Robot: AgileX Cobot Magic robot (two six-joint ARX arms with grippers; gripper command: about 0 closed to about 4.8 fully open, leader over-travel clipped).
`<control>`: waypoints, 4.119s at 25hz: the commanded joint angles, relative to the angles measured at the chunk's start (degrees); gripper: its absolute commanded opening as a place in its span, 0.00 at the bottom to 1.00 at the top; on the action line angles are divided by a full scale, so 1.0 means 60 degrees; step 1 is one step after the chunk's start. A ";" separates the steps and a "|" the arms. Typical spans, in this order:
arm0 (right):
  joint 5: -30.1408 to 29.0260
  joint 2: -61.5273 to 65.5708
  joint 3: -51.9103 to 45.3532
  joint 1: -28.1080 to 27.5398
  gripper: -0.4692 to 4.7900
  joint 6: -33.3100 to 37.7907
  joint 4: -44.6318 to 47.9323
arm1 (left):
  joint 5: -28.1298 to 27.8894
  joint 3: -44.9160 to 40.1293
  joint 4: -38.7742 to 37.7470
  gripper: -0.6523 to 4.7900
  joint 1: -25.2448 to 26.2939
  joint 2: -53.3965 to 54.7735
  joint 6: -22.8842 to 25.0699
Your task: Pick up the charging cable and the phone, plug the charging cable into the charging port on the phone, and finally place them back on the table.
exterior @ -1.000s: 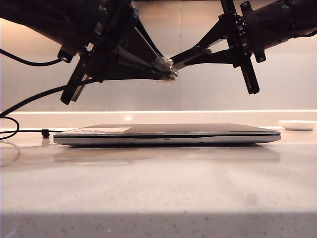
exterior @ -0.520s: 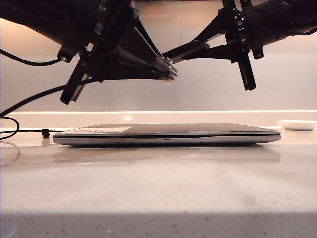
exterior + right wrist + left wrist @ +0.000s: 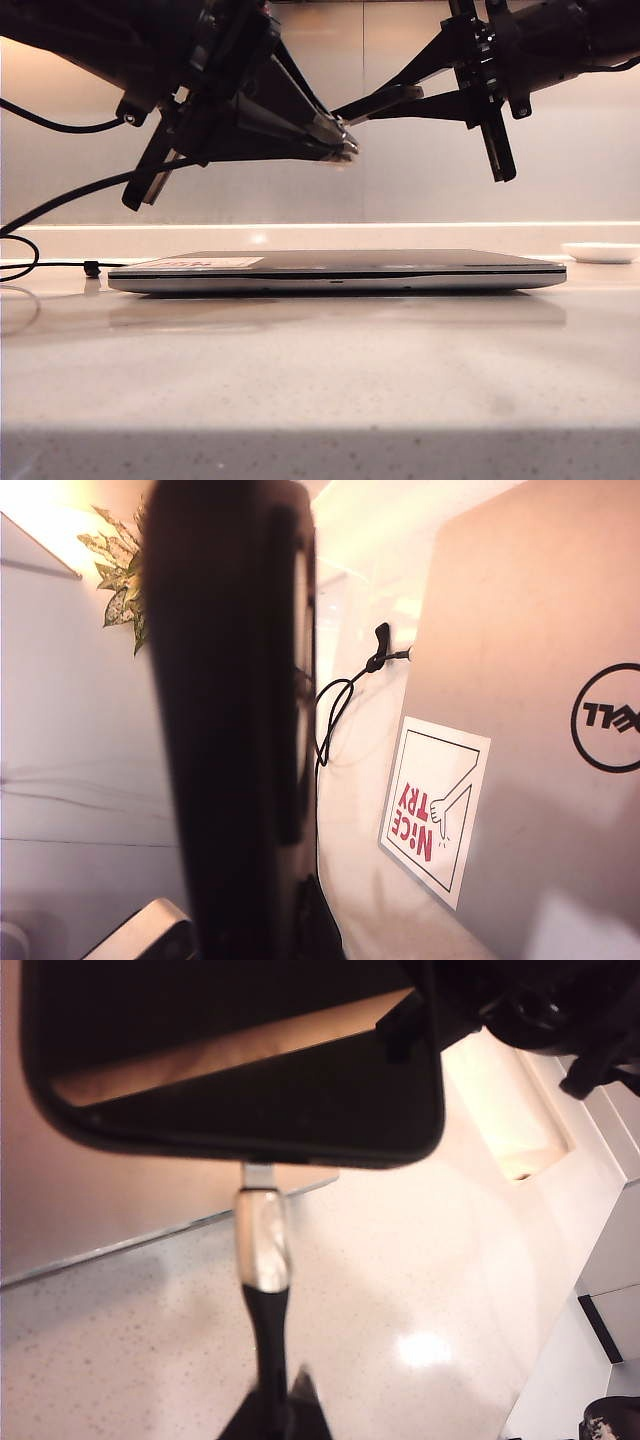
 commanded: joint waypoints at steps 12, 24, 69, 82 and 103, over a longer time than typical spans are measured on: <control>0.0262 -0.0084 0.0066 -0.0004 0.08 -0.0586 0.0240 | 0.0029 0.0018 0.0168 0.11 -0.0007 -0.0018 -0.0029; 0.0025 -0.0084 0.0062 0.0011 0.08 -0.0586 0.0146 | 0.0029 0.0018 0.0164 0.11 -0.0007 -0.0018 -0.0025; -0.0769 -0.0095 0.0066 0.0295 0.08 -0.1592 -0.1093 | 0.0029 0.0018 0.0179 0.11 -0.0004 -0.0015 0.0011; -0.1235 -0.0095 0.0066 0.0291 0.08 -0.2302 -0.1570 | 0.0029 0.0018 0.0182 0.11 -0.0004 -0.0015 0.0011; -0.1253 -0.0095 0.0069 0.0291 0.08 -0.1614 -0.1749 | 0.0029 0.0018 0.0248 0.11 -0.0004 -0.0015 0.0011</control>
